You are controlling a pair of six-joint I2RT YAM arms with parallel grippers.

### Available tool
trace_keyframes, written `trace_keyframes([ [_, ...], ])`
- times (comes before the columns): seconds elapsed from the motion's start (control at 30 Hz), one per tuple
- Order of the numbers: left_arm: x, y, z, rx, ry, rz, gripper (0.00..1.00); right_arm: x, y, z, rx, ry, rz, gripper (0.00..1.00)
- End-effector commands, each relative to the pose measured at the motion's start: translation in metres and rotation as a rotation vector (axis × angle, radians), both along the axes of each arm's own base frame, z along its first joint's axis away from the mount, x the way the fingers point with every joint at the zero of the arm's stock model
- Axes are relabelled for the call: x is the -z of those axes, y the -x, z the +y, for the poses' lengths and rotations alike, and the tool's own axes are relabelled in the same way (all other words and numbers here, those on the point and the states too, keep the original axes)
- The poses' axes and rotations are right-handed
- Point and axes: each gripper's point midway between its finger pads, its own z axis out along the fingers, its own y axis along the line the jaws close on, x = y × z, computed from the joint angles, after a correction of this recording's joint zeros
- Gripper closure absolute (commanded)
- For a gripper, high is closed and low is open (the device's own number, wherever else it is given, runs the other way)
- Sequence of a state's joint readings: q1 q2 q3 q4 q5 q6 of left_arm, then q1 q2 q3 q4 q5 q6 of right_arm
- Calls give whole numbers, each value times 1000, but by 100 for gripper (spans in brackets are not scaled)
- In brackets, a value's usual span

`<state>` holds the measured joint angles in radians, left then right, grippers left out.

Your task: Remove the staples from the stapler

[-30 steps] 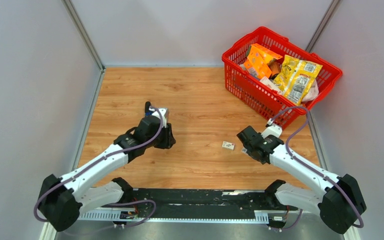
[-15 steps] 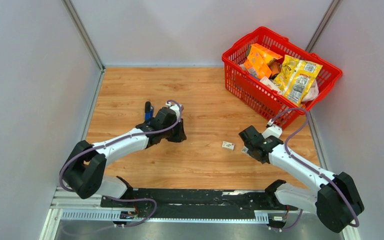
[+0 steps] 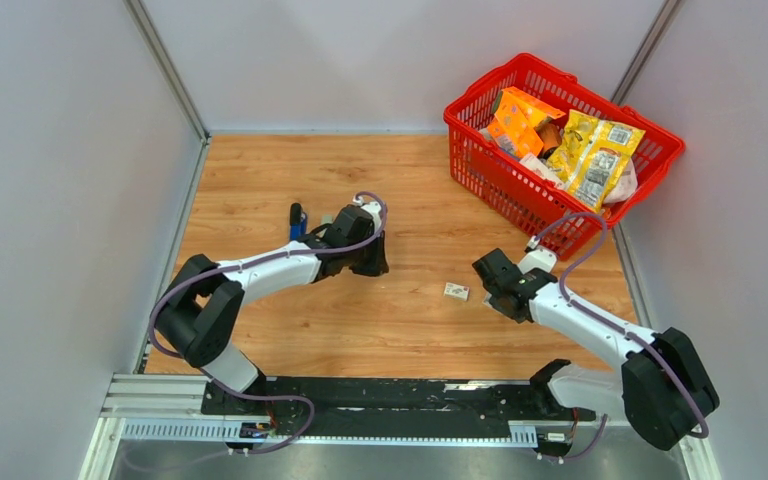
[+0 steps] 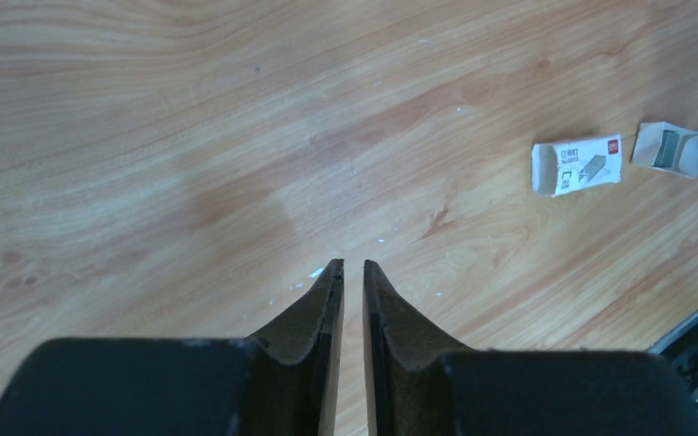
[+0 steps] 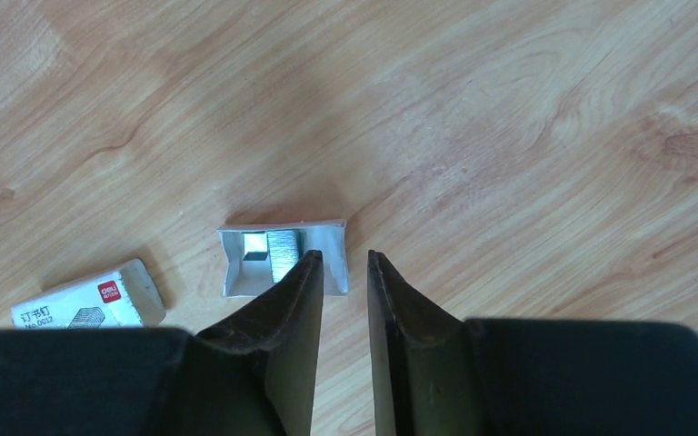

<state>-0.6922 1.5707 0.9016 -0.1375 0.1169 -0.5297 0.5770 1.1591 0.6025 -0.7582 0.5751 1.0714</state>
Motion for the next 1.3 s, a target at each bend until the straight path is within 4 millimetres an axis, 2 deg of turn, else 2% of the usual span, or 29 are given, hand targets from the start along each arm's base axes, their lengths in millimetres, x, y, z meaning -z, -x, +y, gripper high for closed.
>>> trace_keyframes([
  [0.0,-11,-12,-13,17,-5,-41,80,0,-8,2,3,-7,-28,73],
  [0.33,-10,-15,-27,36,-5,-41,80,6,-2,0,8,-2,-5,77],
  [0.97,-7,-22,-42,53,-13,-45,81,15,0,0,22,-2,14,81],
  [1.27,5,-23,-52,65,-19,-30,82,17,-2,0,17,6,18,85],
])
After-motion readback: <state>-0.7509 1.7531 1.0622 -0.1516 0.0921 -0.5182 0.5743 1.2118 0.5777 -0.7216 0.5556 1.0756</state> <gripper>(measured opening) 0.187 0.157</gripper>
